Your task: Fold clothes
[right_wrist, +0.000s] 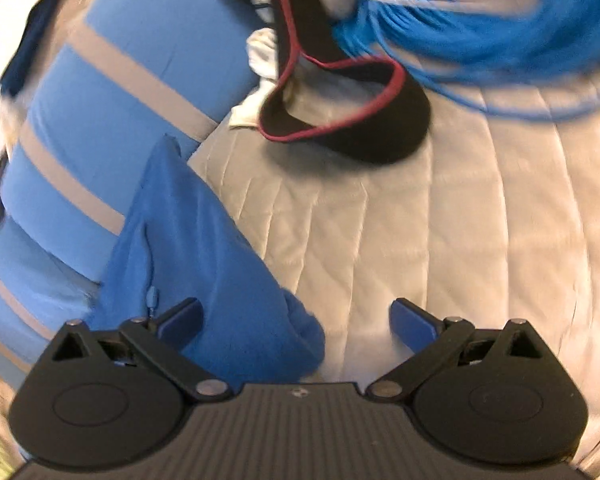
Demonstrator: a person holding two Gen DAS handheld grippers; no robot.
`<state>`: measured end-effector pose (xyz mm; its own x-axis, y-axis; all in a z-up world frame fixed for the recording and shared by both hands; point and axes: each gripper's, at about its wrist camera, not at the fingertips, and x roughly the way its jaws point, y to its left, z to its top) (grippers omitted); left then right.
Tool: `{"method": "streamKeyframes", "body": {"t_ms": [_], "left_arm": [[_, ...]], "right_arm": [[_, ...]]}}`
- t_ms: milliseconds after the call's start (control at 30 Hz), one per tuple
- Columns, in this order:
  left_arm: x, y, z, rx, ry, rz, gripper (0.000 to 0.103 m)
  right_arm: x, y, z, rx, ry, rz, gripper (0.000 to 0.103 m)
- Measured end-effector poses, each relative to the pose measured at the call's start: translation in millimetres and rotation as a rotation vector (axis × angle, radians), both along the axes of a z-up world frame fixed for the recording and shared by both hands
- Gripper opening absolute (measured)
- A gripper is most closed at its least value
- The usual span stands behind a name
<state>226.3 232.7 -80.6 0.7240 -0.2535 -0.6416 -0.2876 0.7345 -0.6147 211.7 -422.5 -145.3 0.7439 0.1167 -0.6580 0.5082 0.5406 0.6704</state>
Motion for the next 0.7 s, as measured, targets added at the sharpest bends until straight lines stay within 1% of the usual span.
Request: {"method": "streamKeyframes", "body": {"t_ms": [100,233,333,367,400,467,533,633,667,700], "left_arm": [[-5.2,-1.2,-5.8,-0.051,0.009,0.004,0.081],[-3.9,1.4,-21.0,-0.203,0.033,0.009,0.081],[5.7,-0.9,-33.2,-0.287,0.073,0.026,0.081],[10.7,-2.3,-39.3,-0.325,0.089,0.034,0.081],[14.7,-3.2,-44.7,-0.365,0.095,0.044,0.081],[18.9,-2.4,-55.0,-0.452,0.077,0.102,0.080],[20.7,0.7,-60.4,-0.503,0.048,0.163,0.080],[26.3,4.2,-61.7,-0.521,0.037,0.198,0.079],[27.4,4.6,-60.7,-0.510,0.035,0.200,0.077],[28.3,5.0,-59.5,-0.499,0.033,0.201,0.069]], "right_arm": [[-11.4,-1.7,-4.1,0.079,-0.032,-0.022,0.103],[-21.9,-1.2,-15.0,0.217,-0.072,-0.033,0.103],[-18.3,2.1,-25.8,0.360,-0.110,-0.014,0.103],[-13.7,4.1,-28.4,0.392,-0.118,-0.009,0.103],[-7.7,6.6,-29.3,0.409,-0.124,-0.003,0.103],[5.0,12.4,-30.5,0.430,-0.134,0.016,0.103],[14.5,18.5,-30.7,0.424,-0.129,0.021,0.103],[23.3,20.4,-30.7,0.409,-0.121,0.003,0.103],[25.8,20.0,-30.9,0.406,-0.119,-0.005,0.103],[27.8,18.6,-31.6,0.407,-0.122,-0.012,0.103]]}}
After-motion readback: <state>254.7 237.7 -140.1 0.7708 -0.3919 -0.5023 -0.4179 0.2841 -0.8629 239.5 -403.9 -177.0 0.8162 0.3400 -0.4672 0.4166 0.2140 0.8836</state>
